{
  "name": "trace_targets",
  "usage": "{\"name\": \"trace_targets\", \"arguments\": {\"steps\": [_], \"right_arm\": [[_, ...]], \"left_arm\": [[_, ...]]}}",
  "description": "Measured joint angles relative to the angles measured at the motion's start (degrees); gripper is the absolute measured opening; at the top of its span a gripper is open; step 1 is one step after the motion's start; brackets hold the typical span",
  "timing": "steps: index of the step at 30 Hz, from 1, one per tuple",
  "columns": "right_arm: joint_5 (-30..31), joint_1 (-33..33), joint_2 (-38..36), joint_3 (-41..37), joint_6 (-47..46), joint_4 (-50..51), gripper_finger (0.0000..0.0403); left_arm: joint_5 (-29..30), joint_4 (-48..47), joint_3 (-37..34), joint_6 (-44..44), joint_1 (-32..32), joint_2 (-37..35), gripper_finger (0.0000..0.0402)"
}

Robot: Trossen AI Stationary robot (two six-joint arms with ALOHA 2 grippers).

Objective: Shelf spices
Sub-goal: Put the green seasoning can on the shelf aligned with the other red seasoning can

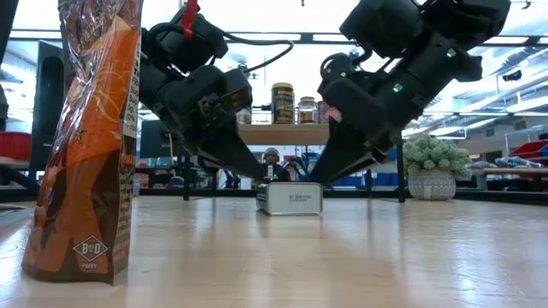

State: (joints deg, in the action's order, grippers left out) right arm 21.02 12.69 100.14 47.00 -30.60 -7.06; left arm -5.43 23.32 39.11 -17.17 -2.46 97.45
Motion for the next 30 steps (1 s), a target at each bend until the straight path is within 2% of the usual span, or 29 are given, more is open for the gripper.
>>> {"name": "trace_targets", "arguments": {"steps": [4,12,19,24,30], "right_arm": [[-0.2,-0.5,0.0,0.0,1.4,-3.0,0.0129],[-0.7,-0.5,0.0,0.0,2.3,-2.5,0.0126],[-0.7,-0.5,0.0,0.0,1.1,-1.3,0.0125],[-0.6,-0.5,-0.1,0.0,0.7,-0.1,0.0125],[-0.4,-0.5,-0.1,0.0,0.6,0.0,0.0125]], "left_arm": [[0.2,0.0,0.0,0.0,0.0,0.7,0.0000],[0.2,4.2,0.0,-3.8,0.0,6.0,0.0000],[-1.2,5.7,0.0,-7.3,0.2,6.0,0.0006],[-1.4,8.0,0.0,-10.8,0.3,5.9,0.0034],[-1.5,8.6,0.0,-14.0,0.4,5.9,0.0086]]}}
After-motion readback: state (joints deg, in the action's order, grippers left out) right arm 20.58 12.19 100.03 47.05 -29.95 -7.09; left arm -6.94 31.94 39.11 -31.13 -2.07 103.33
